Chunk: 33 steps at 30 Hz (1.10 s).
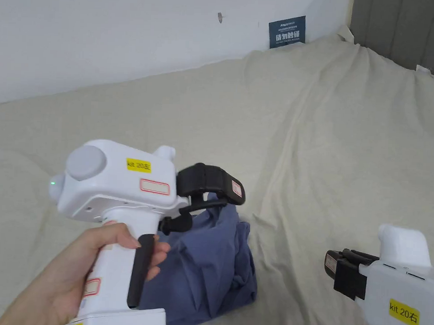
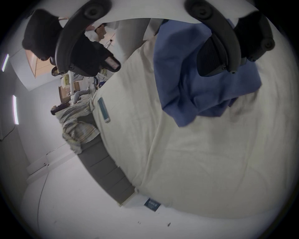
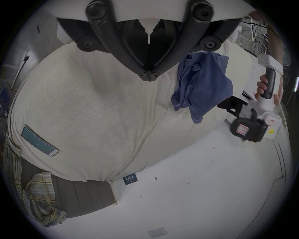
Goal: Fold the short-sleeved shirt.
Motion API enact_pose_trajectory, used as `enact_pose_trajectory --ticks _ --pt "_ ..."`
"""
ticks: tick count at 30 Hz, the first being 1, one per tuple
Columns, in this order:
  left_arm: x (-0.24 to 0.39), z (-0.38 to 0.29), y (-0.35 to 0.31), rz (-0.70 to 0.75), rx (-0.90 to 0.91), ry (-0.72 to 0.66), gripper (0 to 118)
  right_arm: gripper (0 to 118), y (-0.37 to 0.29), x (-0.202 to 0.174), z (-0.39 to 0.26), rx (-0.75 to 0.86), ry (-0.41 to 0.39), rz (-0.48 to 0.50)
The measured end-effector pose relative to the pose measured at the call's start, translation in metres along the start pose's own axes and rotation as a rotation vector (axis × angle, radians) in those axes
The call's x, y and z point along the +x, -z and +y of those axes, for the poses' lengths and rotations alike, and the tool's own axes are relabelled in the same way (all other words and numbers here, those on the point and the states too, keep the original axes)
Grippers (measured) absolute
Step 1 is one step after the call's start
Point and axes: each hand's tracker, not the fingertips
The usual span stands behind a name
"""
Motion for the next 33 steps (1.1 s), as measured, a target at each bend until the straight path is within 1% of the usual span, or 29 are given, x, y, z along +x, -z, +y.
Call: enact_pose_trajectory --ticks 5,6,7,8,9,10,11,13,16,21,24,26,30,33 --pt "-0.028 -0.002 -0.048 0.056 0.094 -0.022 118 0 0.005 -0.014 -0.003 -0.011 -0.043 0.005" --pt "-0.034 -0.005 -0.052 0.082 0.112 -0.033 116 0 0.006 -0.016 -0.003 -0.014 -0.049 0.011" --pt "-0.043 -0.007 -0.057 0.14 0.135 -0.038 109 0 0.007 -0.018 -0.003 -0.017 -0.053 0.018" --pt "-0.048 -0.011 -0.058 0.18 0.134 -0.033 94 0 0.008 -0.02 -0.003 -0.019 -0.056 0.022" --pt "-0.052 -0.014 -0.056 0.211 0.132 -0.023 63 0 0.009 -0.022 -0.003 -0.019 -0.059 0.024" --pt "-0.055 -0.019 -0.051 0.248 0.117 0.002 39 0 0.008 -0.024 -0.003 -0.019 -0.064 0.026" --pt "-0.056 -0.025 -0.045 0.272 0.113 0.009 22 0 0.008 -0.025 -0.003 -0.017 -0.067 0.025" --pt "-0.057 -0.032 -0.031 0.242 0.098 0.035 17 0 0.007 -0.026 -0.003 -0.01 -0.076 0.018" --pt "-0.054 -0.04 -0.005 0.147 0.08 0.076 11 0 0.005 -0.021 -0.002 -0.004 -0.081 0.002" --pt "-0.031 -0.053 0.053 0.14 0.012 0.127 5 0 0.003 -0.007 -0.003 -0.006 -0.057 -0.029" --pt "-0.024 -0.055 0.081 0.131 -0.024 0.181 3 0 0.0 0.002 -0.004 -0.012 -0.048 -0.045" --pt "-0.015 -0.056 0.099 0.16 -0.061 0.212 2 0 -0.002 0.007 -0.006 -0.018 -0.047 -0.062" --pt "-0.002 -0.054 0.117 0.099 -0.076 0.207 0 0 -0.004 0.014 -0.006 -0.017 -0.027 -0.072" --pt "0.0 -0.05 0.126 0.1 -0.092 0.222 0 0 -0.004 0.013 -0.006 -0.019 -0.029 -0.078"
